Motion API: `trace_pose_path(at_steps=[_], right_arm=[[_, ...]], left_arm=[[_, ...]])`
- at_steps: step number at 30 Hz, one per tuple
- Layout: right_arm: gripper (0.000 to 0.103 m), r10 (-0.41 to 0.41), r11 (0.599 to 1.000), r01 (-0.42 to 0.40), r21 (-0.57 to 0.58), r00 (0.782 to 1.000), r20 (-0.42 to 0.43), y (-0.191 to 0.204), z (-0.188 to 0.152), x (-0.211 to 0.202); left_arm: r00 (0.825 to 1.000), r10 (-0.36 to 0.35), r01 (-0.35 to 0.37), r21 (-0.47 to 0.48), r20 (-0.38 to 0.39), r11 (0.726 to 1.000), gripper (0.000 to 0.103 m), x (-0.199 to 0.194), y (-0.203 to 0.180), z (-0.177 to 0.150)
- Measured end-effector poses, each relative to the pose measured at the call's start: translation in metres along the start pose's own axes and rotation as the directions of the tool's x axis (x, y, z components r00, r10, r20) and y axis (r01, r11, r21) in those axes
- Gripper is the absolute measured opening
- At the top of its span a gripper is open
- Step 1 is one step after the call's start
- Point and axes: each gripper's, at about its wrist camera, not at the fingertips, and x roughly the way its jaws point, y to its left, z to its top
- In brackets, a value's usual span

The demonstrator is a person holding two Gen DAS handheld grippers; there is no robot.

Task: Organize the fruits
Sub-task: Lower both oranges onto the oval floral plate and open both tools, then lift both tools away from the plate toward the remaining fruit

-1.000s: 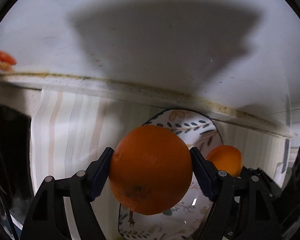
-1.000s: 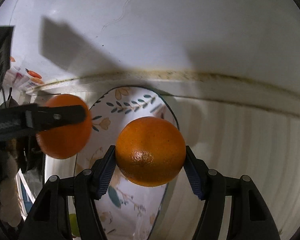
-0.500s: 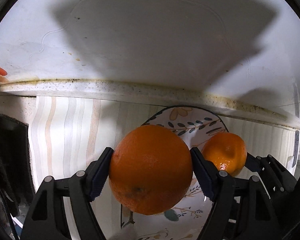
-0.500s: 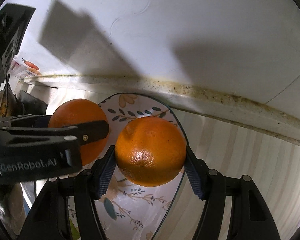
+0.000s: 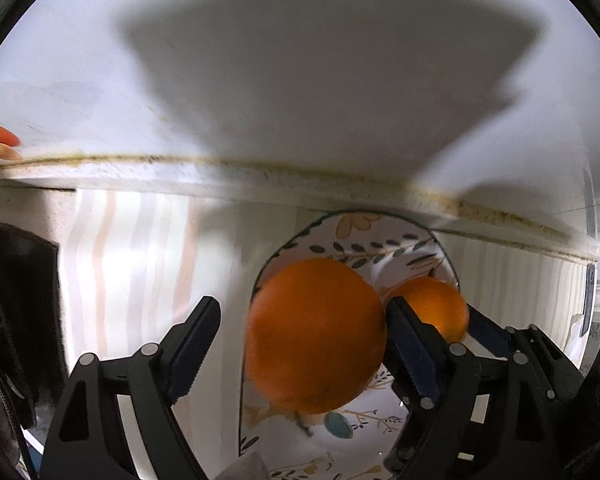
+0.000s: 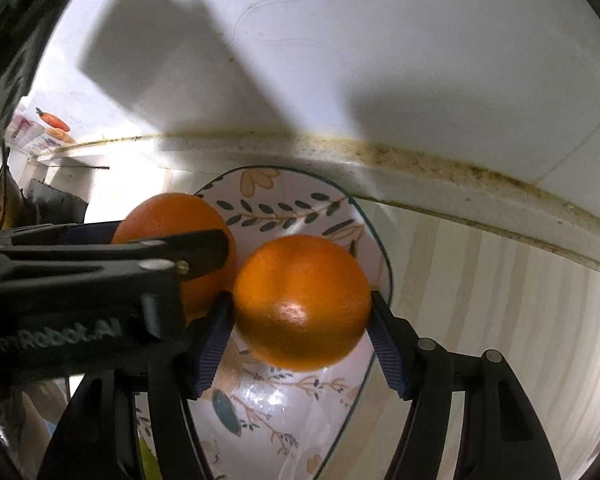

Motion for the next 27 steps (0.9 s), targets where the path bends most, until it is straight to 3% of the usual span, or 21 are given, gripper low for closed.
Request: trace_pose_path(at_steps=[1, 2, 10, 16, 21, 22, 27], right_arm=[[0.095, -0.001, 1.000, 0.001, 0.014, 1.000, 0.005, -0.003, 0.000, -0.006], [0.100, 0.012, 0.999, -0.012, 0.031, 1.000, 0.010, -0.006, -0.001, -0.011], [0.101, -0.060, 0.988, 0.065, 0.138, 0.997, -0.039, -0.013, -0.022, -0.052], [0.101, -0.114, 0.984, 0.118, 0.137, 0.993, -0.032, 0.004, -0.054, -0.086], [0.101, -0.136, 0.981, 0.135, 0.137, 0.991, -0.002, 0.022, -0.079, -0.116], [0.101, -0.144, 0.981, 0.141, 0.136, 0.990, 0.010, 0.027, -0.084, -0.123], [0.101, -0.165, 0.979, 0.155, 0.134, 0.984, 0.062, 0.047, -0.109, -0.159]], left_arm=[[1.000, -0.009, 0.009, -0.004, 0.013, 1.000, 0.085, -0.003, 0.001, -0.003], [1.000, -0.012, 0.012, -0.005, 0.025, 1.000, 0.085, -0.012, 0.003, -0.004], [0.998, 0.032, -0.032, -0.005, 0.060, 0.999, 0.085, -0.066, 0.053, -0.041], [0.990, 0.076, -0.079, 0.016, 0.117, 0.997, 0.085, -0.110, 0.028, -0.088], [0.984, 0.092, -0.098, 0.032, 0.153, 0.995, 0.085, -0.119, 0.026, -0.129], [0.983, 0.092, -0.099, 0.033, 0.160, 0.995, 0.085, -0.121, 0.008, -0.127], [0.971, 0.101, -0.112, 0.040, 0.217, 0.993, 0.085, -0.149, 0.021, -0.155]])
